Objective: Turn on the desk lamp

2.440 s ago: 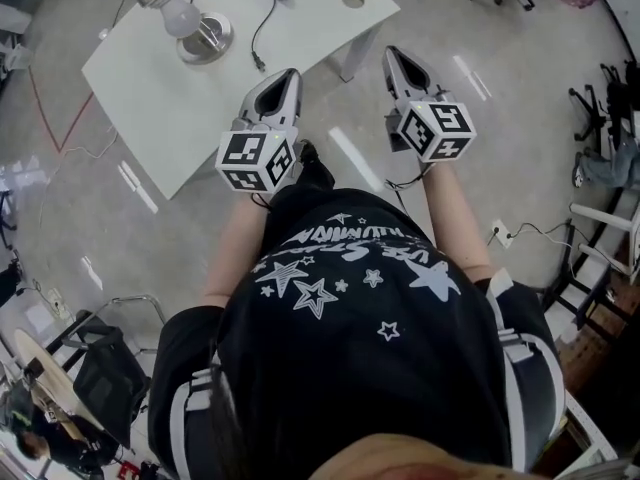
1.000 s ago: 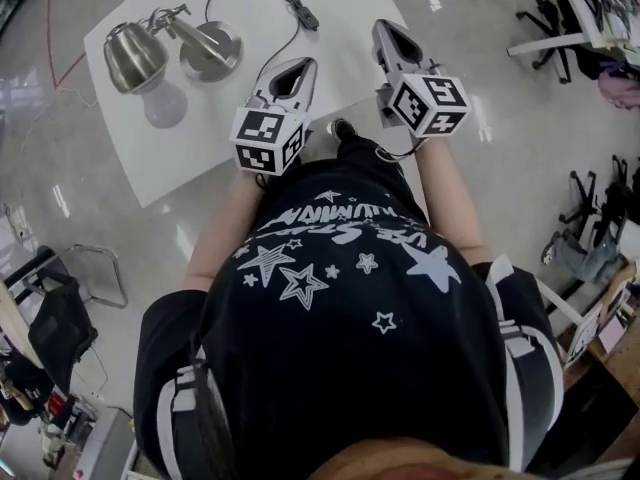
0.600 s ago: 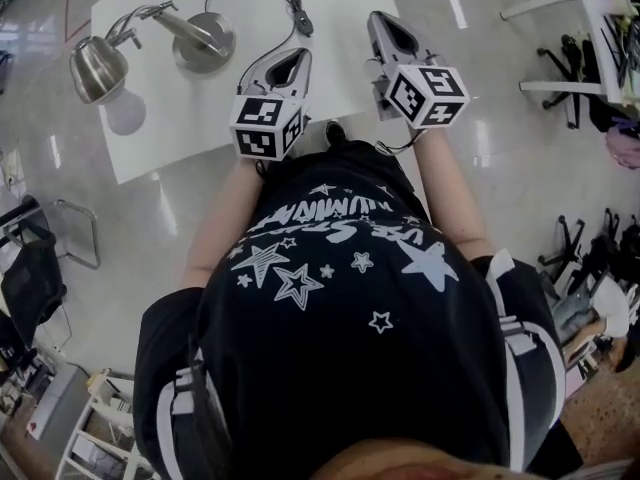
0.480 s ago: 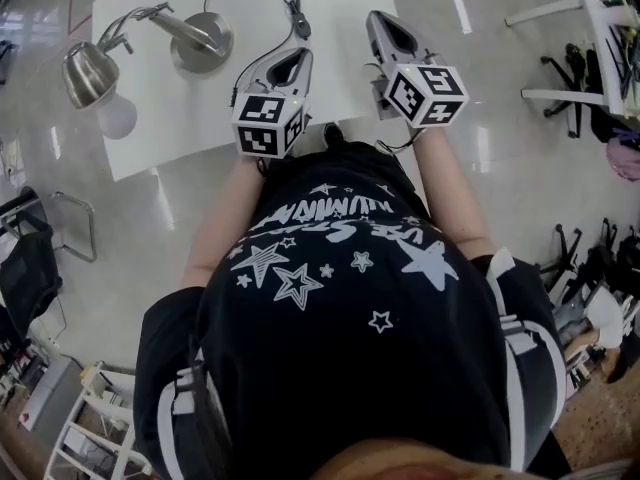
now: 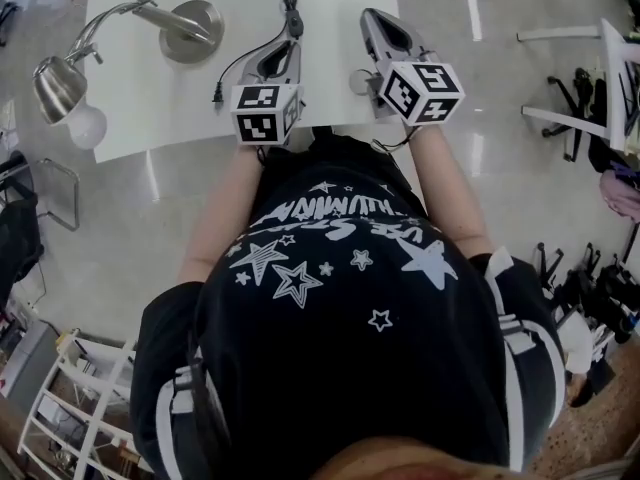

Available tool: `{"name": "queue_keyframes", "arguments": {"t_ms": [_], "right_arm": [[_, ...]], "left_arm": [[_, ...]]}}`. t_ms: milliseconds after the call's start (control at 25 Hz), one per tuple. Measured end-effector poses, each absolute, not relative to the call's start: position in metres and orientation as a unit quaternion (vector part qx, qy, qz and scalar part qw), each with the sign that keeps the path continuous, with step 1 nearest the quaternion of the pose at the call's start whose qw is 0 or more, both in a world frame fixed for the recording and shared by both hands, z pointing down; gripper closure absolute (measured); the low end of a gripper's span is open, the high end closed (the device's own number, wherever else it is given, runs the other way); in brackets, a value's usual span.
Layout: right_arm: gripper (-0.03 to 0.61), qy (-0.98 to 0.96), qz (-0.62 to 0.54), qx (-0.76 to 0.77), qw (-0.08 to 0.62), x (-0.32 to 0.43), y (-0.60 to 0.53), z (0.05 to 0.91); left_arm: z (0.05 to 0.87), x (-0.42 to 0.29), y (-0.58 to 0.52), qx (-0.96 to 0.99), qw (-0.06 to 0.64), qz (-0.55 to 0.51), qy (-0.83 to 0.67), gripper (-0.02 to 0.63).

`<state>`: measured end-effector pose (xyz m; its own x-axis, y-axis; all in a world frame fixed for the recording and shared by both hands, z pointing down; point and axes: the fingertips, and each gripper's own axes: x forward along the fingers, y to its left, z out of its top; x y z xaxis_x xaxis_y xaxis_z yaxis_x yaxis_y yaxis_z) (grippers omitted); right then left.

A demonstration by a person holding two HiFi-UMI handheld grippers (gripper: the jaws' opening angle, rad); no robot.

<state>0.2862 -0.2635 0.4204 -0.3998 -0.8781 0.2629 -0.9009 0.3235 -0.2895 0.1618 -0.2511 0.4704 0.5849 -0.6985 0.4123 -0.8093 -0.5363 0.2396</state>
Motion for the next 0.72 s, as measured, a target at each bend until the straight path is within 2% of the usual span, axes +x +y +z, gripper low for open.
{"name": "queue_keyframes", "arguments": {"t_ms": [80,160,320,720], "right_arm": [[0.572,-0.816,0.203,0.541,0.033,0.288,-0.267,0.426],[0.572,-0.819,0.209,0.533,0.038,0.290,-0.268,0.432],[0.572,-0.824,0.215,0.522,0.045,0.294,-0.274,0.441],[0.572,-0.832,0.230,0.502,0.056,0.298,-0.278,0.457]], "left_arm": [[0.477,0.163,-0.257,0.858,0.216,0.137,-0.445,0.586],[0.485,0.166,-0.260,0.851,0.225,0.143,-0.452,0.518],[0.500,0.173,-0.268,0.839,0.230,0.158,-0.467,0.462],[0.525,0.177,-0.286,0.808,0.243,0.175,-0.506,0.459]]}}
